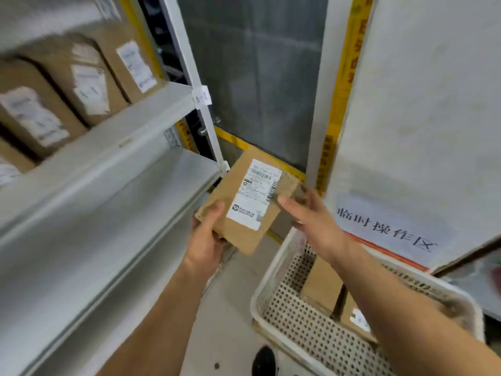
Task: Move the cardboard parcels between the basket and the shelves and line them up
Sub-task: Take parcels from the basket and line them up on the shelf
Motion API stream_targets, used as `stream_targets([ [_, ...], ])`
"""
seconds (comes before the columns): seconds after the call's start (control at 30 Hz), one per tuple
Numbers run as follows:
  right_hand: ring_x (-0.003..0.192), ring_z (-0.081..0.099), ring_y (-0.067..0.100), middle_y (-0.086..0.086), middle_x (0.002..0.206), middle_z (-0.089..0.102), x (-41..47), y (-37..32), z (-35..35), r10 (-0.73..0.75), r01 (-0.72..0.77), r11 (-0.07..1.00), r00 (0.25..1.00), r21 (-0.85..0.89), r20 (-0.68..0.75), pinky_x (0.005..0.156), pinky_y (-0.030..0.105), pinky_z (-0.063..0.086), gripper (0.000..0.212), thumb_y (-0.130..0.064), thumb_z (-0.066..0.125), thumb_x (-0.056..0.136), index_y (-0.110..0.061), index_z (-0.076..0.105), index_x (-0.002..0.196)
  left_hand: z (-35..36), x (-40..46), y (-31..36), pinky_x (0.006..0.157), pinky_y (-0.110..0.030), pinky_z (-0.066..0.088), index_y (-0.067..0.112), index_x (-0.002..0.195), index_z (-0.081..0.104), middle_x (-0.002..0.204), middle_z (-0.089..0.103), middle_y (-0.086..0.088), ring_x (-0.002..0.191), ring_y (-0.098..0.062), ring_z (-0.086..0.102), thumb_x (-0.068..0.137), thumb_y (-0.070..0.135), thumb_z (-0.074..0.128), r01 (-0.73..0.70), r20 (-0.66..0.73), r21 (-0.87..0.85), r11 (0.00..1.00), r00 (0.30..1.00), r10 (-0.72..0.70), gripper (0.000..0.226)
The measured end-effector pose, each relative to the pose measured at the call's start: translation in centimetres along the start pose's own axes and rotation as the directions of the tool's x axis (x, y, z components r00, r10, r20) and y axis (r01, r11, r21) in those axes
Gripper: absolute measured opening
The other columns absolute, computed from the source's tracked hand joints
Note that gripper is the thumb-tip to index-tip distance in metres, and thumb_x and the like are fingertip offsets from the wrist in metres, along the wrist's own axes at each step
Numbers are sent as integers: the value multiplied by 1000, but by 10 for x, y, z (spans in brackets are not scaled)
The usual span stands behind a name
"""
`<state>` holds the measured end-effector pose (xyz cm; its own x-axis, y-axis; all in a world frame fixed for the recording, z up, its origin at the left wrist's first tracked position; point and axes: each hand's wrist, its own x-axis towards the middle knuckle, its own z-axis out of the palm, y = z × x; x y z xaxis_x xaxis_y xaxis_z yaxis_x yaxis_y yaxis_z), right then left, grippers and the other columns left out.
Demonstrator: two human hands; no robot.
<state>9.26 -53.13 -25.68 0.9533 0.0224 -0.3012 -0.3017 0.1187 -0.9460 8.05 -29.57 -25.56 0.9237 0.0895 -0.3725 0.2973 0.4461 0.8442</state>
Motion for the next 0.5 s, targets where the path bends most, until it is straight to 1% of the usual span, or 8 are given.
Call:
stream_targets([
  [0.03,133,58,19,-5,148,56,-3,1,22,20,-23,999,997,45,77,109,46,47,112,-57,93,69,-34,31,160,-7,-8,5,73,-41,62,19,144,54,129,73,-10,109,-28,75,83,42,79,-31,-47,-53,998,998,29,69],
  [0.1,126,67,24,-3,135,70,-9,-5,63,22,-52,989,978,141,206,101,48,52,94,-39,91,70,-30,43,150,-21,-24,18,77,-51,63,19,142,51,129,72,-13,105,-29,76,80,40,80,-117,-131,-81,990,986,106,71],
  [0.17,122,70,30,0,127,76,-12,-14,96,-13,-46,979,958,198,285,96,50,55,76,-28,87,74,-30,52,141,-39,-39,35,91,-60,60,18,133,52,127,71,-13,108,-30,74,77,39,82,-184,-204,-58,981,964,169,67],
  [0.2,123,69,32,2,129,75,-12,-19,110,-31,-39,977,947,210,320,94,49,54,75,-25,87,76,-28,53,143,-52,-47,44,97,-59,58,16,129,53,126,70,-12,112,-30,71,76,39,82,-205,-222,-35,978,956,192,64],
  [0.3,129,65,33,3,136,72,-9,-32,144,-82,9,981,925,195,372,103,53,51,82,-24,91,80,-28,50,151,-93,-64,74,108,-54,51,16,125,60,125,70,-6,126,-31,63,72,53,84,-272,-223,167,948,926,306,69],
  [0.37,126,67,31,2,132,74,-12,-44,172,-112,56,987,909,149,401,102,54,52,79,-25,91,79,-31,53,148,-122,-76,98,110,-48,50,27,133,63,132,70,3,129,-24,61,70,63,84,-318,-179,335,887,903,391,76],
  [0.47,125,68,28,0,128,75,-21,-57,223,-134,98,990,884,102,448,101,53,53,75,-27,86,77,-34,55,145,-159,-96,137,95,-29,54,42,142,57,131,71,13,121,-12,66,87,50,80,-389,-89,440,809,878,471,60],
  [0.5,125,68,28,0,129,75,-25,-61,242,-138,104,990,873,98,469,105,55,52,74,-26,85,79,-34,55,145,-172,-103,150,94,-30,55,45,142,57,127,73,13,118,-11,68,90,45,79,-409,-74,459,788,867,493,57],
])
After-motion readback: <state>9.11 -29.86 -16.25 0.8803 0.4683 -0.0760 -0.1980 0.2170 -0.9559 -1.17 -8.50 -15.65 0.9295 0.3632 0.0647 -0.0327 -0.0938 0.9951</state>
